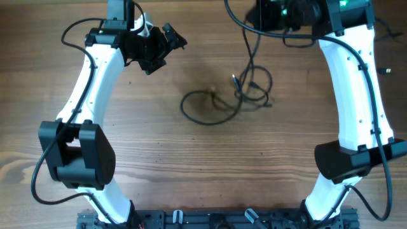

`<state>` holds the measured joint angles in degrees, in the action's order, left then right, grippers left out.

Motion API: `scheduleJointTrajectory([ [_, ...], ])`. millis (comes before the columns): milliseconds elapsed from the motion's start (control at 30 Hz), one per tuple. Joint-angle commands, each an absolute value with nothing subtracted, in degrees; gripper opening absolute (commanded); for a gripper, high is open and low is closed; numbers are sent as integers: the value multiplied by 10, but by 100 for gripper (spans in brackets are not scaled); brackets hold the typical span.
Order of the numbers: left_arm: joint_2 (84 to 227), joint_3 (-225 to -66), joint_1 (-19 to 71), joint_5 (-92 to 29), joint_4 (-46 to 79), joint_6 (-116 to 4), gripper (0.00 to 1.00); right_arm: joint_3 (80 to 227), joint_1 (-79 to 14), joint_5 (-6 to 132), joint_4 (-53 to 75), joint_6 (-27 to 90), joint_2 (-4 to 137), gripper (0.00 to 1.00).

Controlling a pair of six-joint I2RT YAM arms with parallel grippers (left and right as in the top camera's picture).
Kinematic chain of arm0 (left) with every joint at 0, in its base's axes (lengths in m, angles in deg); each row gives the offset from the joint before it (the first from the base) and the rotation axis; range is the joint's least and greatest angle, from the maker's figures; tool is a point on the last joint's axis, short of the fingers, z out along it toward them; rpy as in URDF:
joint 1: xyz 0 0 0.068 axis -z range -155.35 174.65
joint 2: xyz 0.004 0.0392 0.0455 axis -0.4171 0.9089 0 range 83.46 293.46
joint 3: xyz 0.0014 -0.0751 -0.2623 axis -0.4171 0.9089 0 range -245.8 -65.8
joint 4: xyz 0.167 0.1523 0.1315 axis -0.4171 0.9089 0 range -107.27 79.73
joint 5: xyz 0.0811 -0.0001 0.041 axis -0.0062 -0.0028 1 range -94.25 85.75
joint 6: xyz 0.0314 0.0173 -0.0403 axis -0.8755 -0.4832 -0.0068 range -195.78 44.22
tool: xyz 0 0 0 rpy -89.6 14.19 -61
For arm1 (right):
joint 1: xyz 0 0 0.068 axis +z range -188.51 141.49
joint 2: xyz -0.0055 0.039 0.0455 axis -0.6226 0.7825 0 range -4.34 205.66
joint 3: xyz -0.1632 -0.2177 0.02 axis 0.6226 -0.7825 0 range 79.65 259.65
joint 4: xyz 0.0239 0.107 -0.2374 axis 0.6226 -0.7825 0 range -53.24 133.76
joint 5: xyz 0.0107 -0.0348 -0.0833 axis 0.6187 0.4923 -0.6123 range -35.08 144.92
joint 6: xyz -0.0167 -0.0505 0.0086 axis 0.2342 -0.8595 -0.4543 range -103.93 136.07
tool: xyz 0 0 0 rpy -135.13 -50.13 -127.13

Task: Untangle cables

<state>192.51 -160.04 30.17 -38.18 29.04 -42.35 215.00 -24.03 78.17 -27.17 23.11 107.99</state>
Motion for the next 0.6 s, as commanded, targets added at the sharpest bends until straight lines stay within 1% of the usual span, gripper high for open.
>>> scheduleJointTrajectory([
  [0, 1919, -1599, 302, -376, 295, -440, 96, 2153, -239, 932, -189, 208, 1076, 4],
  [133, 1919, -1599, 302, -376, 299, -440, 96, 2154, -246, 1012, -101, 207, 1075, 4],
  [267, 1919, -1599, 302, -376, 300, -441, 96, 2154, -284, 1101, -38, 213, 1062, 4],
  [433, 1919, -1599, 302, -367, 300, -440, 97, 2154, -358, 1157, 27, 296, 1033, 4],
  [567, 1919, -1599, 302, -367, 300, -440, 97, 2154, -432, 1146, 54, 389, 1008, 4],
])
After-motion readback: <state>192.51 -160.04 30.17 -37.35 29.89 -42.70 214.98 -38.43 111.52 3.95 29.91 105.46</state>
